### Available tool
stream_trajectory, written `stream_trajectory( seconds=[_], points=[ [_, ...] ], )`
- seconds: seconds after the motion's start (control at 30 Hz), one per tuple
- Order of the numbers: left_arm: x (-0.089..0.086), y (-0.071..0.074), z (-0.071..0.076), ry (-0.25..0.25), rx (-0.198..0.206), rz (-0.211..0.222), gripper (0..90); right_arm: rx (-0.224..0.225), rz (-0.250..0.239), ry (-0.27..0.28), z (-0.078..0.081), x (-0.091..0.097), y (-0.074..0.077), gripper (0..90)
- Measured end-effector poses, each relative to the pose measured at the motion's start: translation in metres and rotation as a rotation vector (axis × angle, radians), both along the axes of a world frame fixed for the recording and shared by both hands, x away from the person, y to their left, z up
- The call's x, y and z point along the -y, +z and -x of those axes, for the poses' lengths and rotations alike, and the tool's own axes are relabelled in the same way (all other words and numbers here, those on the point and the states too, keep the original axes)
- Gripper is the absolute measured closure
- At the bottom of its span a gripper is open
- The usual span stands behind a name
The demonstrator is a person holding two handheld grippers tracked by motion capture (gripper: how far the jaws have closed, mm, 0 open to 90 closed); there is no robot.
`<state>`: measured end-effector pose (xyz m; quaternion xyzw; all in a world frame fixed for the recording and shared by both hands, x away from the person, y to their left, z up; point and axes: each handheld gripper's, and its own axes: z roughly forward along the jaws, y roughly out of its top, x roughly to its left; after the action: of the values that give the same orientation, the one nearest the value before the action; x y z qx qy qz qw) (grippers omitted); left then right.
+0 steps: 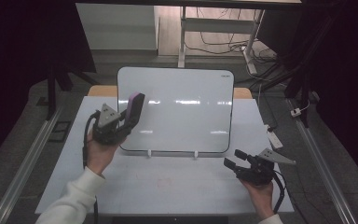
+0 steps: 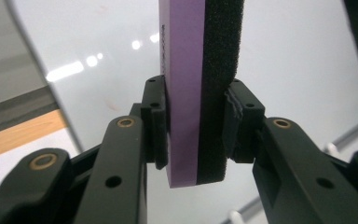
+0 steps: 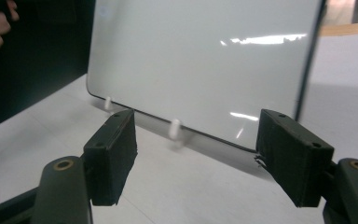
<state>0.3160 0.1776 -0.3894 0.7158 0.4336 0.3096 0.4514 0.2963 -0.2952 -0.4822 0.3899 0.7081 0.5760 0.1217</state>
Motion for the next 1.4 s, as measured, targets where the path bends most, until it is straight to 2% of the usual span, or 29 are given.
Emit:
stream_trajectory(
  seconds=[0.13, 0.27, 0.3, 0.47, 0.57, 0.67, 0.8, 0.93, 1.07, 1.13, 1.2, 1.3, 1.4],
  points=[
    [-0.012, 0.018, -0.019, 0.048, -0.012, 0.001, 64.6, 0.005, 0.030, -0.014, 0.001, 0.008, -0.002, 28.1],
    [-0.019, 0.033, -0.041, 0.091, -0.057, -0.001, 64.6, 0.010, 0.035, -0.026, 0.001, 0.009, -0.004, 28.1],
    [-0.020, 0.035, -0.048, 0.098, -0.080, 0.013, 64.6, 0.013, 0.035, -0.027, 0.001, 0.009, -0.004, 28.1],
    [-0.017, 0.033, -0.069, 0.137, -0.155, 0.023, 64.5, 0.019, 0.036, -0.032, 0.001, 0.010, -0.003, 28.1],
    [-0.013, 0.029, -0.078, 0.152, -0.186, 0.023, 64.5, 0.027, 0.040, -0.038, 0.002, 0.011, -0.003, 28.0],
    [-0.009, 0.026, -0.082, 0.174, -0.194, 0.013, 64.4, 0.030, 0.038, -0.043, 0.002, 0.012, -0.002, 28.0],
    [-0.004, 0.026, -0.086, 0.201, -0.195, 0.002, 64.0, 0.030, 0.034, -0.038, 0.002, 0.013, -0.002, 28.0],
    [0.002, 0.028, -0.090, 0.211, -0.225, -0.004, 61.9, 0.035, 0.033, -0.039, 0.003, 0.012, -0.002, 27.9],
    [0.004, 0.028, -0.092, 0.218, -0.225, -0.004, 60.3, 0.042, 0.032, -0.036, 0.004, 0.011, -0.002, 27.8],
    [0.003, 0.028, -0.091, 0.222, -0.209, 0.004, 55.6, 0.047, 0.032, -0.033, 0.005, 0.012, -0.001, 27.8],
    [0.001, 0.029, -0.085, 0.207, -0.178, 0.024, 46.6, 0.046, 0.031, -0.032, 0.004, 0.012, -0.001, 27.7],
    [-0.004, 0.030, -0.072, 0.174, -0.135, 0.059, 40.2, 0.047, 0.043, -0.027, 0.003, 0.012, -0.002, 27.5],
    [-0.008, 0.025, -0.054, 0.096, -0.118, 0.078, 37.0, 0.053, 0.073, -0.020, 0.002, 0.013, -0.003, 27.3]
  ],
)
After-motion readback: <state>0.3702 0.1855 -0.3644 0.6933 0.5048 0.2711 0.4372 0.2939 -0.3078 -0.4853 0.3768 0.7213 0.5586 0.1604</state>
